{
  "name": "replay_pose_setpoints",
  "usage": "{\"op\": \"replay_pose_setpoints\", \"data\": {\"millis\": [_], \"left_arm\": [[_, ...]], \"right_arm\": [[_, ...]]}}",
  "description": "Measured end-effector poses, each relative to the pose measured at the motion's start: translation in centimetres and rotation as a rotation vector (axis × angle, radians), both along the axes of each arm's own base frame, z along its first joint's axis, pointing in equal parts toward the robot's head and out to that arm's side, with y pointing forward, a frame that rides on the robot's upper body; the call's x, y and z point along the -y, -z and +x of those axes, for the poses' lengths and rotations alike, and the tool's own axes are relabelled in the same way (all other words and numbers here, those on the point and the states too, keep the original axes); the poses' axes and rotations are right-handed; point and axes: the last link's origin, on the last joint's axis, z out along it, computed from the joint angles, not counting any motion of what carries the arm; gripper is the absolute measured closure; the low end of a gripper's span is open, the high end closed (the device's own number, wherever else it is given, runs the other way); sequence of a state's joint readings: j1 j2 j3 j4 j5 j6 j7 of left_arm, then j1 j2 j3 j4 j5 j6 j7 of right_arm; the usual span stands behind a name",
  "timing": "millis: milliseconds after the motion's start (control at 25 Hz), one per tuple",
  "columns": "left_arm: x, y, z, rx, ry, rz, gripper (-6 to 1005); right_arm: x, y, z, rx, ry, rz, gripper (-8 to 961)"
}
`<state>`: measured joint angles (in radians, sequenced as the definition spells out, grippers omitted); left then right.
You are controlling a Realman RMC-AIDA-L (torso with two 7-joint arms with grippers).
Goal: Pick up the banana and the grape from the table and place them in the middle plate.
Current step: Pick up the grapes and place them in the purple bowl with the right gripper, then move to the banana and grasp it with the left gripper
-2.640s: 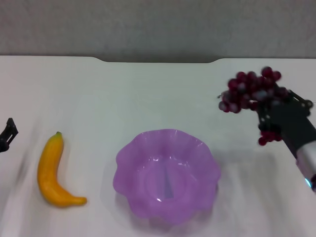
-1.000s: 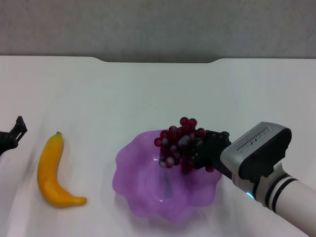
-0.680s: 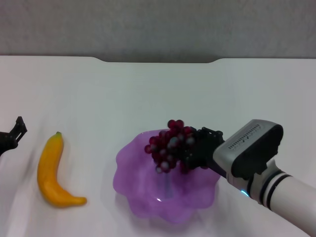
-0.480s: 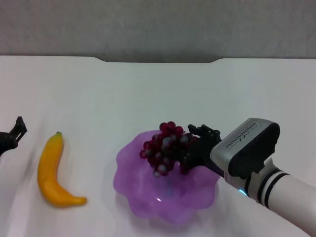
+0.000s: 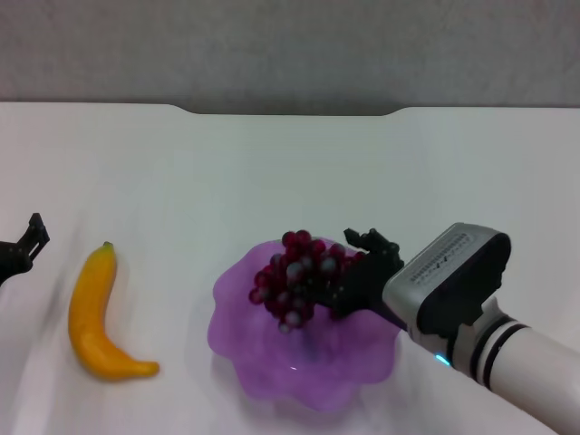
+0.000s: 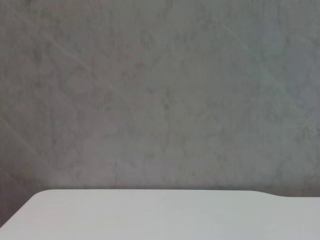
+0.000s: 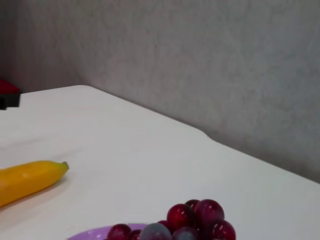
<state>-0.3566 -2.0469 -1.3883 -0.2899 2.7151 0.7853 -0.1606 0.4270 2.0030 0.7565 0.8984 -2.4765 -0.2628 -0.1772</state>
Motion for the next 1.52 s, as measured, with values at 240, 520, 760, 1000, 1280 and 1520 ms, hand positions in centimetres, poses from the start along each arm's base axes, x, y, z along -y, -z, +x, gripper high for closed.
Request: {"op": "replay_pose_setpoints", "data": {"millis": [240,520,760,1000,1280,1520], "left_arm": [[0.1,0.0,-0.2,-0.005,-0.004,-0.001,158],[0.2,-0.1,-0.3,-0.008,-0.008,-0.001,159],[0.3,-0.1,-0.5,-0.006,-0.022,-0.005,161],[0.1,0.0,-0.3,-0.005,-0.017,-0.01,162],[0.1,0.1,-0.2,-0.004,-0.009,-0.01,163],[0.0,0.2,0.0,0.007,-0.005,-0.006,165]], "right_arm": [[0.5,0.3,-1.0,0.035,0.074,-0.097,57],[1.0,-2.8,-1.3,0.071,0.167,-0.133,59],[1.3,-4.9,-1.8,0.057,0.14,-0.073,60],[0.9,-4.5,-0.3,0.053,0.128,-0.002,61],[0.4,-4.9,1.6,-0.018,0.079,0.187,62],[1.2,-5.8,5.1,-0.049,0.009,0.371,68]]}}
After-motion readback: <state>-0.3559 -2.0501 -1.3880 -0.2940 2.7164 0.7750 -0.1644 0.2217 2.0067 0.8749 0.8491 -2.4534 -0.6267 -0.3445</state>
